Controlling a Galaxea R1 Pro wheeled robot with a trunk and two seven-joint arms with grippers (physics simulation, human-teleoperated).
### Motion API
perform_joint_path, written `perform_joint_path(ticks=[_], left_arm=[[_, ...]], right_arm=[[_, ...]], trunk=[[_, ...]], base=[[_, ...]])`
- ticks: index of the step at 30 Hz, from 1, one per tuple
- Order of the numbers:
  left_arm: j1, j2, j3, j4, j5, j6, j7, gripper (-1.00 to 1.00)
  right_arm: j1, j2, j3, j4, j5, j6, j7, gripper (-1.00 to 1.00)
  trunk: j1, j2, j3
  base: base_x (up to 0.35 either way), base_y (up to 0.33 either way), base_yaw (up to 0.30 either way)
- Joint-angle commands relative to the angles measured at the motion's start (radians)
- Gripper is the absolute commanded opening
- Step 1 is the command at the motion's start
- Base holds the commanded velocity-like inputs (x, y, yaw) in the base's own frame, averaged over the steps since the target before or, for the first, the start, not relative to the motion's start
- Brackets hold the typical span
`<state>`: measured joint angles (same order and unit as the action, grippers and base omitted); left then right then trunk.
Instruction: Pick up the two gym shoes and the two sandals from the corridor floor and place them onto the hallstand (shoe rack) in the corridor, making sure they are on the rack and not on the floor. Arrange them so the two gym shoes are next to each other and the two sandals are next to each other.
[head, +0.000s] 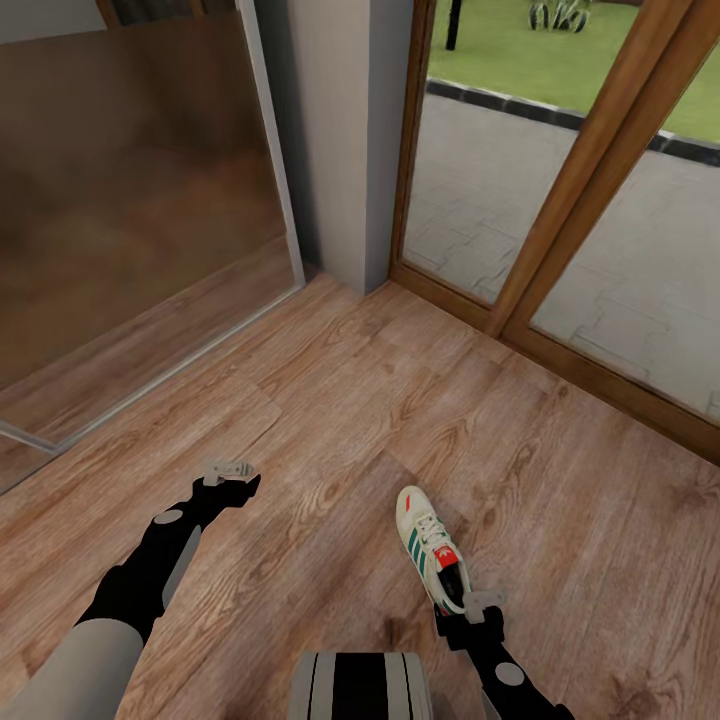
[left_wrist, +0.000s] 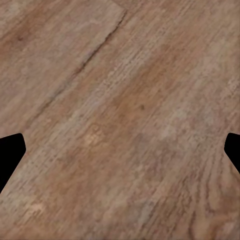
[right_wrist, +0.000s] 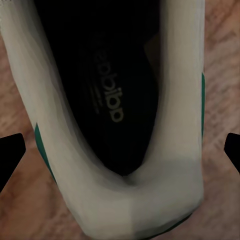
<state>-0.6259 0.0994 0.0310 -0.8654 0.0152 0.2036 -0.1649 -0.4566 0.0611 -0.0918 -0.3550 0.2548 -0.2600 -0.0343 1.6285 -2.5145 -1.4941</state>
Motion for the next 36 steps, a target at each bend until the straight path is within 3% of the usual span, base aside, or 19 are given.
perform_joint_path(ticks=[1, 2, 3, 31, 36], left_arm=[[0.0, 0.0, 0.003, -0.001, 0.002, 0.007, -0.006, 1.0], [0.0, 0.0, 0.003, -0.001, 0.002, 0.007, -0.006, 1.0], [0.0, 0.0, 0.003, -0.001, 0.002, 0.007, -0.006, 1.0], [0.0, 0.0, 0.003, -0.002, 0.0, 0.007, -0.005, 1.0], [0.0, 0.0, 0.003, -0.002, 0.0, 0.007, -0.005, 1.0]], right_arm=[[-0.001, 0.001, -0.008, 0.001, 0.011, -0.004, -0.001, 1.0], [-0.001, 0.001, -0.008, 0.001, 0.011, -0.004, -0.001, 1.0], [-0.001, 0.001, -0.008, 0.001, 0.011, -0.004, -0.001, -1.0], [-0.001, 0.002, -0.009, 0.002, 0.011, -0.003, -0.001, -1.0], [-0.001, 0.002, -0.009, 0.001, 0.011, -0.003, -0.001, -1.0]], trunk=[[0.0, 0.0, -0.001], [0.0, 0.0, -0.001], [0.0, 0.0, -0.001], [0.0, 0.0, -0.001], [-0.002, 0.001, 0.019]], base=[[0.0, 0.0, 0.0], [0.0, 0.0, 0.0], [0.0, 0.0, 0.0], [0.0, 0.0, 0.0], [0.0, 0.0, 0.0]])
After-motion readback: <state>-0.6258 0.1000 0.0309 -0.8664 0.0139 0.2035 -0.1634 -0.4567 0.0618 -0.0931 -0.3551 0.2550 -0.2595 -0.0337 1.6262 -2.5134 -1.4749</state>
